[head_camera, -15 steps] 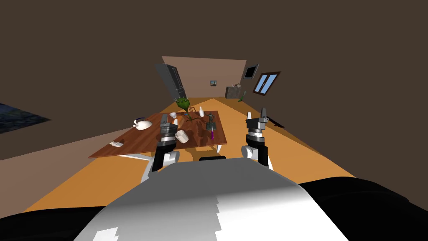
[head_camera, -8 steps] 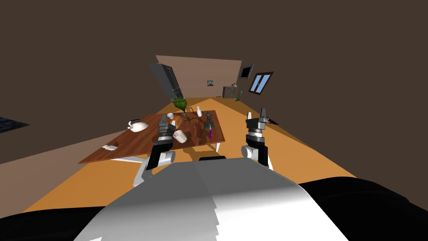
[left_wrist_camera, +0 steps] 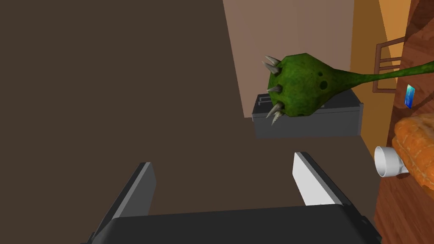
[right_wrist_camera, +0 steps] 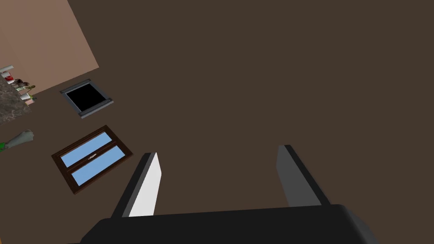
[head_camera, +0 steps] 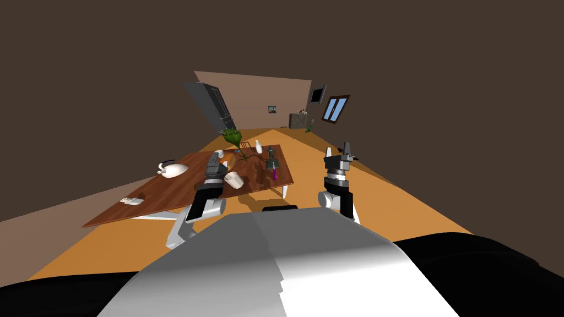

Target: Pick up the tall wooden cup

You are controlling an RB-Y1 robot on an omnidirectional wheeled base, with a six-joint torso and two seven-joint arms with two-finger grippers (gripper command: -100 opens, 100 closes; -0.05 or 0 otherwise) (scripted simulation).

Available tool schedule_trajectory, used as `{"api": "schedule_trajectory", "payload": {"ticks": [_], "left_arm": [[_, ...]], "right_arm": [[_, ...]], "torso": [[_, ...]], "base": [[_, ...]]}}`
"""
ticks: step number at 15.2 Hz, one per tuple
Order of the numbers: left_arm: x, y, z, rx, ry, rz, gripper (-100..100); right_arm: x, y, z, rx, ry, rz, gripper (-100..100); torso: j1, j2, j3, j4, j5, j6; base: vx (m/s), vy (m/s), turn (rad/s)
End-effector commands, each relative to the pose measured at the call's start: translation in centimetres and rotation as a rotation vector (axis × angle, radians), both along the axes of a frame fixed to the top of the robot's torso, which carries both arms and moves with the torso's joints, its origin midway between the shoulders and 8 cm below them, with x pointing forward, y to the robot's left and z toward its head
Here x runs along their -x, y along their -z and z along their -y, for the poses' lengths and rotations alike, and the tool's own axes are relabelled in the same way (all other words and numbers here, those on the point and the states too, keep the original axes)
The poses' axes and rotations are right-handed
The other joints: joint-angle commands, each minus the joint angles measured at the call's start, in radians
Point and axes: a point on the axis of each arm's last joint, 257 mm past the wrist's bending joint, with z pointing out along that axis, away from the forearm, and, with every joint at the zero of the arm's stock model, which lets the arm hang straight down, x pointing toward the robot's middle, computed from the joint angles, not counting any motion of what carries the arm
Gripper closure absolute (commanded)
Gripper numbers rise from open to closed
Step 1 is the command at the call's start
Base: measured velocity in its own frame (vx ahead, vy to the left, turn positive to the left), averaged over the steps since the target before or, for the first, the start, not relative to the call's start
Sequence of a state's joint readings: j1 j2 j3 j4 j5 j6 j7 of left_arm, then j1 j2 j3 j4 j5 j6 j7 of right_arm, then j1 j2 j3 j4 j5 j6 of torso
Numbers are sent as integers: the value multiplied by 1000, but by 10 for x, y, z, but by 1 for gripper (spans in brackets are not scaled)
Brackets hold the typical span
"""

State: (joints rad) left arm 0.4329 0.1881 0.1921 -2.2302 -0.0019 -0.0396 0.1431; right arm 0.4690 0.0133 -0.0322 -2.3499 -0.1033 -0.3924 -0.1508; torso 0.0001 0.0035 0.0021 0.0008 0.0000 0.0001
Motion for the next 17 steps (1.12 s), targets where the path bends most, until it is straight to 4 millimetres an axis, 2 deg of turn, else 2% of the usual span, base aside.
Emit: {"api": "schedule_trajectory", "payload": {"ticks": [1,3,4,6,7,10,11,13,14,17], "left_arm": [[0,6,-19,-12,-35,-44,-100],[-2,13,-22,-4,-44,-71,-100],[-1,15,-37,-16,-71,-93,-100],[-2,23,-41,-7,-82,-127,-100],[-1,23,-56,-18,-109,-142,-100],[-2,34,-60,-6,-123,-184,-100],[0,35,-76,-12,-154,-206,-100],[0,44,-80,-1,-165,-242,-100],[3,43,-95,-6,-194,-256,-100],[4,55,-100,8,-209,-300,-100]], "right_arm": [[0,0,0,0,0,0,0],[0,0,0,0,0,0,0],[0,0,0,0,0,0,0],[0,0,0,0,0,0,0],[0,0,0,0,0,0,0],[0,0,0,0,0,0,0],[0,0,0,0,0,0,0],[0,0,0,0,0,0,0],[0,0,0,0,0,0,0],[0,0,0,0,0,0,0]], "torso": [[0,0,0,0,0,0],[0,1,0,0,0,0],[0,0,0,0,0,0],[1,0,0,0,0,0],[1,0,0,0,0,0],[1,0,0,0,0,0],[1,-1,0,0,0,0],[1,-1,0,0,0,0],[1,-1,0,0,0,0],[1,0,0,0,0,0]], "base": [[-55,-8,-190],[-53,-2,-127],[-49,-3,-127],[-45,-3,-122],[-50,-5,-206],[-39,-1,-72],[-30,-4,-147],[-38,0,-140],[-46,-6,-232],[-38,3,-82]]}}
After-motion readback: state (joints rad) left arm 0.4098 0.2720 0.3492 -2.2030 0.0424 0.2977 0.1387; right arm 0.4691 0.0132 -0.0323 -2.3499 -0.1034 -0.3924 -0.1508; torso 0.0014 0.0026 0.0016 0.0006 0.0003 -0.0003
